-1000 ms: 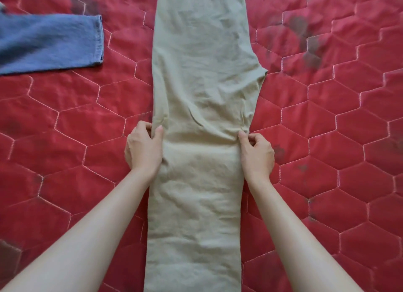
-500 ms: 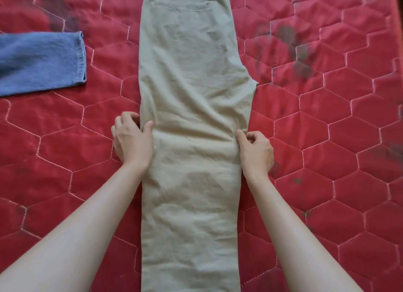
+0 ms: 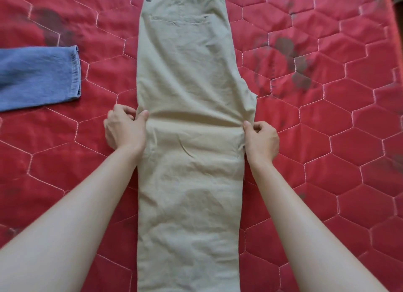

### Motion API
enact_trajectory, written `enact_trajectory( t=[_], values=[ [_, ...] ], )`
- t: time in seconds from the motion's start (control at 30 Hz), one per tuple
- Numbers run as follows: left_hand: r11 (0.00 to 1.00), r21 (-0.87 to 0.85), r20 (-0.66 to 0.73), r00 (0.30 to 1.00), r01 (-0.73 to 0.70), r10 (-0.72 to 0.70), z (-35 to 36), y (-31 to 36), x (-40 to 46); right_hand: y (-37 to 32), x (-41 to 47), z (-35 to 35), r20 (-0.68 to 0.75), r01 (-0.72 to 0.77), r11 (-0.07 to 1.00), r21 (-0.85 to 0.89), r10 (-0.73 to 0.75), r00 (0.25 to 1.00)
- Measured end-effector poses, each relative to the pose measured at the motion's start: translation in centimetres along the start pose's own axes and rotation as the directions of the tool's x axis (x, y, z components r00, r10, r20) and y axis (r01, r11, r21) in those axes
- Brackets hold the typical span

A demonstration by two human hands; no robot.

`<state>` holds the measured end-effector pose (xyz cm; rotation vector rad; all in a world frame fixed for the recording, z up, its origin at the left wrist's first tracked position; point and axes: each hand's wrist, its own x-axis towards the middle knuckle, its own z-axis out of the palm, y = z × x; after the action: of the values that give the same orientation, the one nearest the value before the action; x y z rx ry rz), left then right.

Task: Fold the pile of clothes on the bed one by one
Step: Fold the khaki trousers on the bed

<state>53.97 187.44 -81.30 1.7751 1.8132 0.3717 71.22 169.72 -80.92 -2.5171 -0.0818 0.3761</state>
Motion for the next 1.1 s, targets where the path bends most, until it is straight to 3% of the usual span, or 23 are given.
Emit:
enact_trajectory(
  t=[0.07, 0.1, 0.17, 0.2, 0.27, 0.33, 0.37, 0.5, 0.57, 0.63, 0.7, 0.77, 0.83, 0.9, 0.97, 1.03, 1.1],
  values=[
    [0.956, 0.147, -0.096, 0.958, -0.255, 0.27, 0.3, 0.5, -0.6, -0.8, -0.2, -0.1, -0.129, 0.108, 0.993, -0.038, -0.112, 0.985],
    [0.89, 0.19, -0.094, 0.895, -0.414, 0.437, 0.7, 0.9, -1.2, -1.4, -0.3, 0.1, -0.178, 0.222, 0.973, -0.066, -0.23, 0.957],
    [0.733, 0.233, 0.034, 0.759, -0.638, 0.65, 2.3, 1.4, -2.3, -3.4, -1.2, 1.5, -0.166, 0.502, 0.857, -0.117, -0.515, 0.841],
    [0.7, 0.25, 0.128, 0.739, -0.669, 0.661, 3.2, 1.3, -2.7, -4.5, -1.8, 2.8, -0.102, 0.626, 0.771, -0.119, -0.636, 0.765],
    [0.693, 0.328, 0.258, 0.767, -0.641, 0.588, 4.8, 0.6, -2.6, -5.4, -3.1, 5.5, 0.149, 0.789, 0.598, -0.139, -0.775, 0.614],
    [0.681, 0.414, 0.256, 0.795, -0.604, 0.55, 5.4, -0.8, -1.9, -3.8, -2.2, 6.8, 0.391, 0.835, 0.478, -0.272, -0.738, 0.55],
    [0.676, 0.442, 0.237, 0.803, -0.59, 0.547, 5.5, -1.3, -1.7, -2.2, -0.6, 6.4, 0.41, 0.804, 0.479, -0.353, -0.694, 0.593],
    [0.664, 0.476, 0.2, 0.806, -0.577, 0.557, 5.3, -2.0, -1.2, 3.4, 6.9, 0.6, 0.177, 0.414, 0.717, -0.561, -0.385, 0.906],
    [0.666, 0.474, 0.198, 0.807, -0.576, 0.556, 5.4, -1.9, -1.3, 3.7, 8.8, -1.5, 0.184, 0.316, 0.775, -0.547, -0.256, 0.949],
    [0.674, 0.47, 0.186, 0.811, -0.57, 0.555, 5.4, -1.9, -1.4, 2.2, 9.0, -1.6, 0.166, 0.33, 0.798, -0.504, -0.286, 0.944],
    [0.684, 0.46, 0.181, 0.814, -0.566, 0.552, 5.4, -1.9, -1.4, -0.9, 7.8, 0.3, 0.16, 0.471, 0.737, -0.485, -0.454, 0.876],
    [0.69, 0.452, 0.177, 0.816, -0.565, 0.551, 5.3, -1.8, -1.4, -4.5, 5.3, 3.8, 0.268, 0.679, 0.598, -0.425, -0.634, 0.726],
    [0.695, 0.445, 0.173, 0.816, -0.565, 0.552, 5.3, -1.7, -1.5, -6.7, 3.1, 6.9, 0.425, 0.823, 0.413, -0.389, -0.712, 0.558],
    [0.693, 0.448, 0.176, 0.815, -0.565, 0.552, 5.2, -1.7, -1.5, -6.5, 3.8, 7.5, 0.519, 0.858, 0.302, -0.416, -0.696, 0.496],
    [0.692, 0.451, 0.181, 0.817, -0.564, 0.547, 5.1, -1.8, -1.5, -4.7, 6.8, 6.1, 0.472, 0.811, 0.358, -0.462, -0.675, 0.567],
    [0.699, 0.448, 0.184, 0.822, -0.558, 0.538, 5.1, -1.7, -1.5, -2.6, 9.9, 3.8, 0.36, 0.687, 0.556, -0.467, -0.59, 0.722],
    [0.705, 0.442, 0.194, 0.826, -0.555, 0.529, 5.0, -1.5, -1.6, -0.5, 12.1, 1.1, 0.295, 0.582, 0.711, -0.395, -0.502, 0.813]
  ],
)
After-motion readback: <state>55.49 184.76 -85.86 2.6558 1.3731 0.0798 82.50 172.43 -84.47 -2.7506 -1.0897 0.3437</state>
